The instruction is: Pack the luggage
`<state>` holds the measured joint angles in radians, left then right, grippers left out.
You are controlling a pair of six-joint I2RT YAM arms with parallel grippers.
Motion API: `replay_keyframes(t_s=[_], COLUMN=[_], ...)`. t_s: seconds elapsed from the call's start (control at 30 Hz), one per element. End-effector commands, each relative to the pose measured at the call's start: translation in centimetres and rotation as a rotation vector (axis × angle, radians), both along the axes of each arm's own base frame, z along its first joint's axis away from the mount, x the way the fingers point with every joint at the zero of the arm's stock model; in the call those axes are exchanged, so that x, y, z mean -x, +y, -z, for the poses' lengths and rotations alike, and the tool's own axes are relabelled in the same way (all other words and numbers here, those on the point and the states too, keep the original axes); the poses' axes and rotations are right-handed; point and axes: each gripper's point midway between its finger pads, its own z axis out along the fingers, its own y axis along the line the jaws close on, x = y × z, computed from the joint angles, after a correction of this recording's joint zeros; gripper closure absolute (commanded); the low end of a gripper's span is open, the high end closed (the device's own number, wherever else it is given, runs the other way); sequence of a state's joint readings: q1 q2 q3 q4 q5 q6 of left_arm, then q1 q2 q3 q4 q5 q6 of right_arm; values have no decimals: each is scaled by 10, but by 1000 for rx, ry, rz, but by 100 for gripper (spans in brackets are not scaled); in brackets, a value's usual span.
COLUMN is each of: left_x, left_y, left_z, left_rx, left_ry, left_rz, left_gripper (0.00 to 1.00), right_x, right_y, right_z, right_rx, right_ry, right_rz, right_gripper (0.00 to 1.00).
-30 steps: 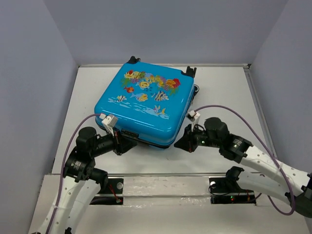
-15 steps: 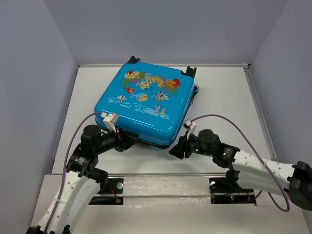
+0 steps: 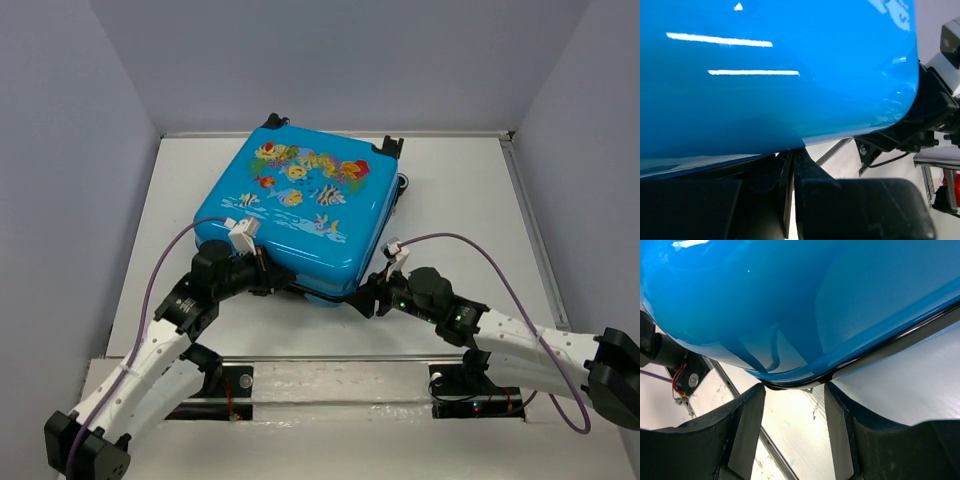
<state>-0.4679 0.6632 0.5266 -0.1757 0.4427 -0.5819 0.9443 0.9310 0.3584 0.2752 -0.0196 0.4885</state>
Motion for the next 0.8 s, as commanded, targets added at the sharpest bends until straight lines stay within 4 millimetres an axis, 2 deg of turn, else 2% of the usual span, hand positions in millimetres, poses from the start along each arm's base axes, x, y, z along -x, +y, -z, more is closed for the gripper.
replay_keyframes(t_s=[0.0, 0.03, 0.1, 0.17, 0.23, 0.33, 0.43, 0.5, 0.53, 0.57, 0.63, 0.7, 0.73, 0.77], left_x=[-48, -48, -47, -46, -45, -39, -20, -8, 7, 7, 24, 28, 36, 32], left_y=[-6, -7, -10, -13, -11, -13, -20, -22, -28, -29, -39, -44, -50, -51], left_z=[-78, -94, -101, -103, -96, -78, -56, -31, -14, -14, 5, 17, 20, 23], left_rx=[145, 166, 166, 165, 146, 124, 100, 66, 51, 58, 39, 6, -5, -20], left_ry=[-214, -246, -264, -267, -258, -223, -178, -129, -87, -79, -27, -7, -4, -2], left_rz=[-209, -213, -212, -207, -212, -185, -121, -96, -53, -54, -1, 0, 22, -2], left_gripper=[83, 81, 80, 80, 79, 79, 78, 78, 77, 77, 75, 72, 70, 69], right_x=[-13, -11, -8, -10, -14, -19, -27, -31, -35, -36, -41, -42, -42, -42], right_y=[5, 3, 3, 3, 4, 7, 7, 5, 5, 4, 5, 8, 10, 12], right_z=[-19, -10, -3, 4, 6, 7, 6, 5, 4, 4, 2, -3, -6, -8], right_rx=[-69, -86, -108, -97, -80, -53, -39, -36, -25, -18, -5, -13, -29, -39], right_ry=[-69, -67, -60, -55, -67, -98, -131, -146, -162, -170, -190, -202, -212, -220], right_rz=[51, 50, 47, 56, 59, 57, 79, 99, 113, 118, 125, 117, 114, 105], right_gripper=[41, 39, 39, 39, 39, 42, 43, 44, 44, 44, 46, 49, 55, 58])
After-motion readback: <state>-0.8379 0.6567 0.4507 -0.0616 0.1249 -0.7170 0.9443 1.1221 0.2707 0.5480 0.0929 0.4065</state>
